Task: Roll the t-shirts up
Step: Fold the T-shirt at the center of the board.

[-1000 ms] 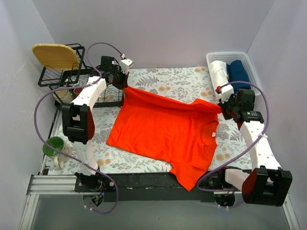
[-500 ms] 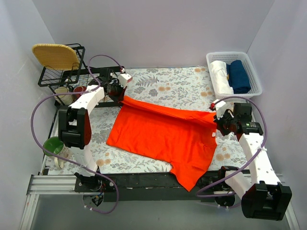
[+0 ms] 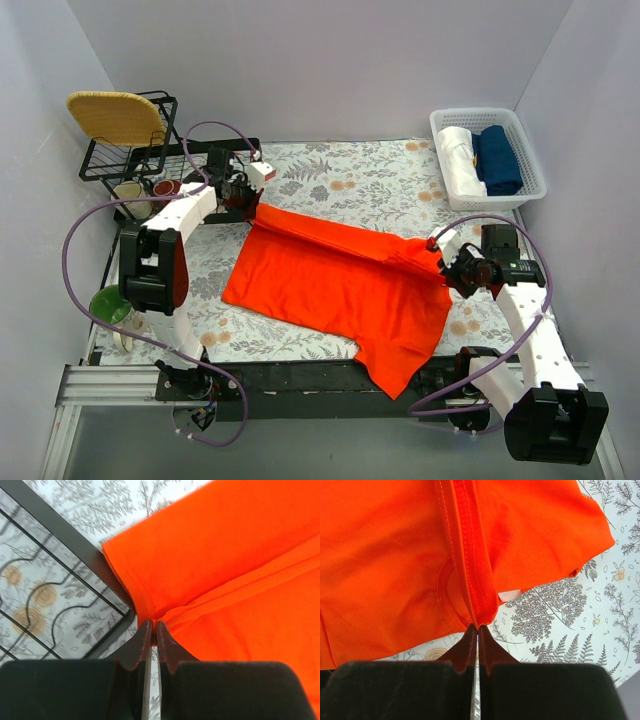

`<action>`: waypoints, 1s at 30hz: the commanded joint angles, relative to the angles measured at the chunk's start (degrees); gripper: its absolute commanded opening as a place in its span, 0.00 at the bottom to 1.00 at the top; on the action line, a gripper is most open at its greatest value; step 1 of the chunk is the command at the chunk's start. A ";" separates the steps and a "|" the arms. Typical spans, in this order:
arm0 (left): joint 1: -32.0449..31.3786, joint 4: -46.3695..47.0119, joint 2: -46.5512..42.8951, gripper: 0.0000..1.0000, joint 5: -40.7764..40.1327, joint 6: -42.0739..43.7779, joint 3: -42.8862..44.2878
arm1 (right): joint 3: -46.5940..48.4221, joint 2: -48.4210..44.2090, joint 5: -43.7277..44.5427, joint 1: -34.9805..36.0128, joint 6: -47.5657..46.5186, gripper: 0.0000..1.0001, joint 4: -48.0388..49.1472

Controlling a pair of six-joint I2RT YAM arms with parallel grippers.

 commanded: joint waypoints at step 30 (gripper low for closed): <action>-6.86 -10.15 -3.67 0.22 8.03 -8.98 3.98 | 13.74 19.43 2.41 0.20 6.14 0.24 6.93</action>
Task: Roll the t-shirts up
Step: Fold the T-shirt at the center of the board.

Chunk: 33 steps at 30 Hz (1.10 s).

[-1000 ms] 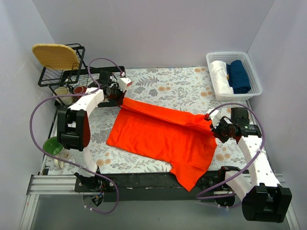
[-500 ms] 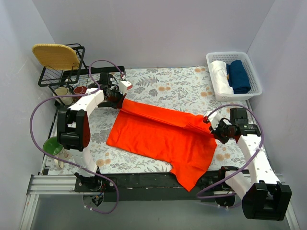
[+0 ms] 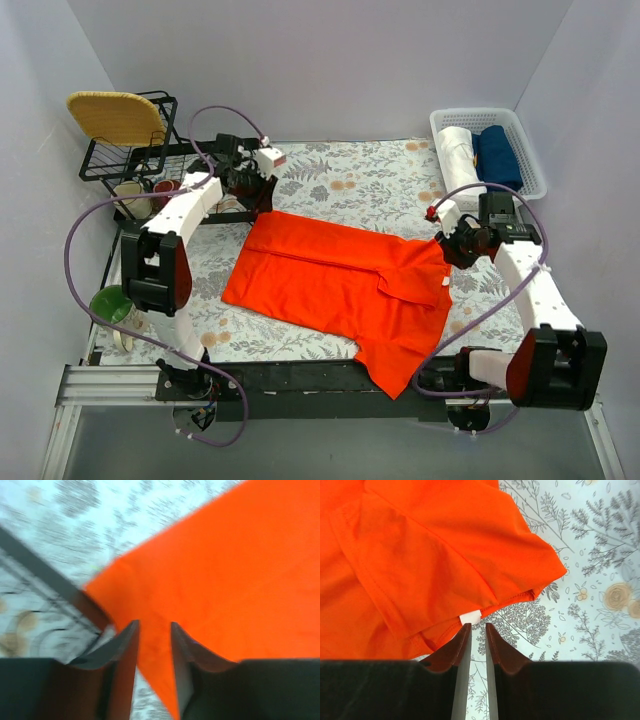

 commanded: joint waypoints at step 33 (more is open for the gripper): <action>-11.70 3.37 -9.87 0.00 -3.64 -15.25 -26.79 | 10.09 33.14 16.27 3.01 -0.26 0.08 22.03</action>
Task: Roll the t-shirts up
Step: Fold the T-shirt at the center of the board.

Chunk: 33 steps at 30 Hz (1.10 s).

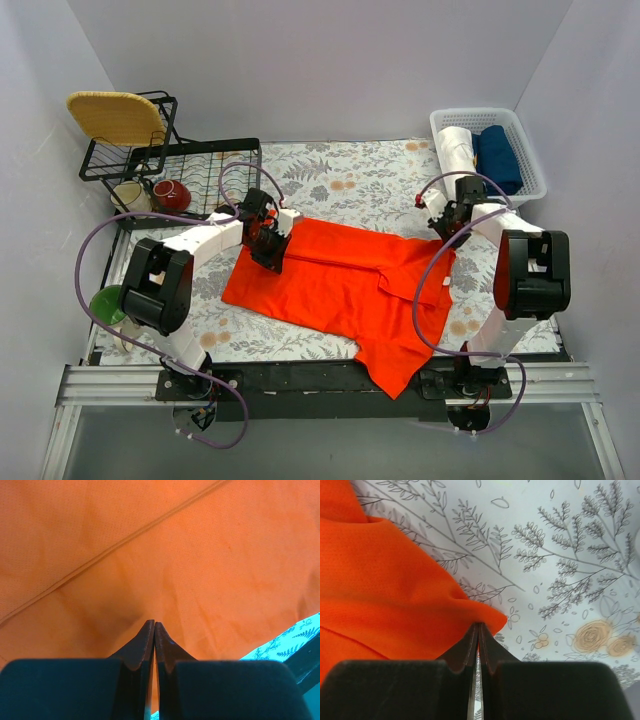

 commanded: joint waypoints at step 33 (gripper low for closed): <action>-1.25 8.90 17.26 0.00 -26.83 3.55 22.51 | 12.97 13.43 14.36 2.87 -10.18 0.07 13.80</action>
